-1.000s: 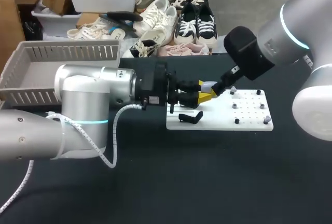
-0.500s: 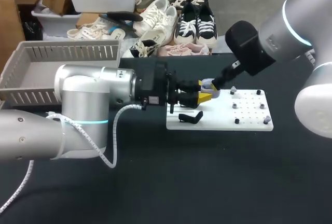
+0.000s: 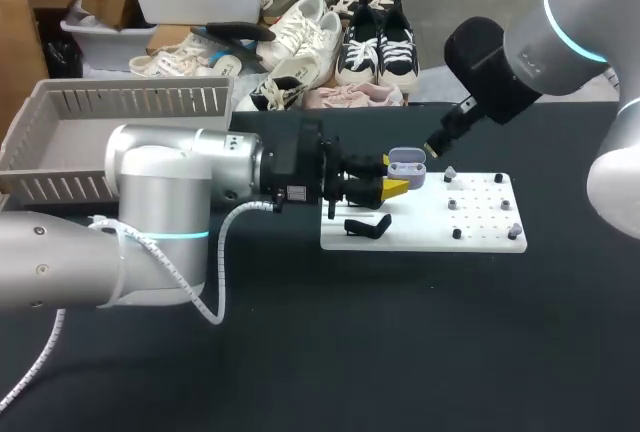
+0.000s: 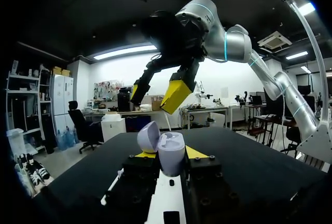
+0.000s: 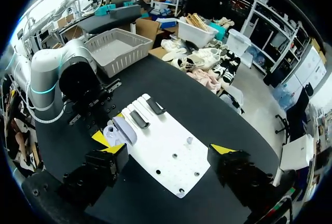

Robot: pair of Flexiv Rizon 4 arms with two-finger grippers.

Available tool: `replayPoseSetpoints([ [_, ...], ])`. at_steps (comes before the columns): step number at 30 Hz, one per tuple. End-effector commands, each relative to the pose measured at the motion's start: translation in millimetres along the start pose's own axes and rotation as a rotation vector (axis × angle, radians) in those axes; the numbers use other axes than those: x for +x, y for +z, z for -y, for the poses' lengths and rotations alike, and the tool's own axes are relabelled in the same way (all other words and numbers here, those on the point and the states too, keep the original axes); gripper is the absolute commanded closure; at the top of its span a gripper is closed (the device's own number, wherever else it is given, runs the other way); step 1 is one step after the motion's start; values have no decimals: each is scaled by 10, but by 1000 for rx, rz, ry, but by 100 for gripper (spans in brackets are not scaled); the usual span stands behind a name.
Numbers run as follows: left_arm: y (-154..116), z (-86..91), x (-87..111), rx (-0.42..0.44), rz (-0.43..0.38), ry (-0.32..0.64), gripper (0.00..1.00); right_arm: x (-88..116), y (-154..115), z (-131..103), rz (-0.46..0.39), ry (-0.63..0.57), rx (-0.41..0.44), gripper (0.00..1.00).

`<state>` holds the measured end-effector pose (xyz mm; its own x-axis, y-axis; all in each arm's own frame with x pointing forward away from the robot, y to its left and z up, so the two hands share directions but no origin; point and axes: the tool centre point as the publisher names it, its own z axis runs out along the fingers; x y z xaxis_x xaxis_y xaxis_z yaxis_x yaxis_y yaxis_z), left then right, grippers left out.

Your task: Pick up each earbud case from the left stands, insert the matching earbuds, close the lid, and place the case in the box.

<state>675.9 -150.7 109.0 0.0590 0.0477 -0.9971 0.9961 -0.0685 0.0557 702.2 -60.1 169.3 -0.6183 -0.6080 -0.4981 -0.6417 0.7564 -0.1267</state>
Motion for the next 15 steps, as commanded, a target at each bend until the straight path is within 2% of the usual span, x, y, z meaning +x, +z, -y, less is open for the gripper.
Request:
replayPoseSetpoints([
  [1, 2, 11, -2, -5, 0, 1, 100, 194, -224, 2, -47, 3, 196, 0],
  [6, 2, 11, -2, -5, 0, 1, 100, 422, -263, 80, -134, 35, 236, 0],
  [15, 2, 11, -2, -5, 0, 1, 100, 823, -95, 89, -309, 119, 219, 0],
])
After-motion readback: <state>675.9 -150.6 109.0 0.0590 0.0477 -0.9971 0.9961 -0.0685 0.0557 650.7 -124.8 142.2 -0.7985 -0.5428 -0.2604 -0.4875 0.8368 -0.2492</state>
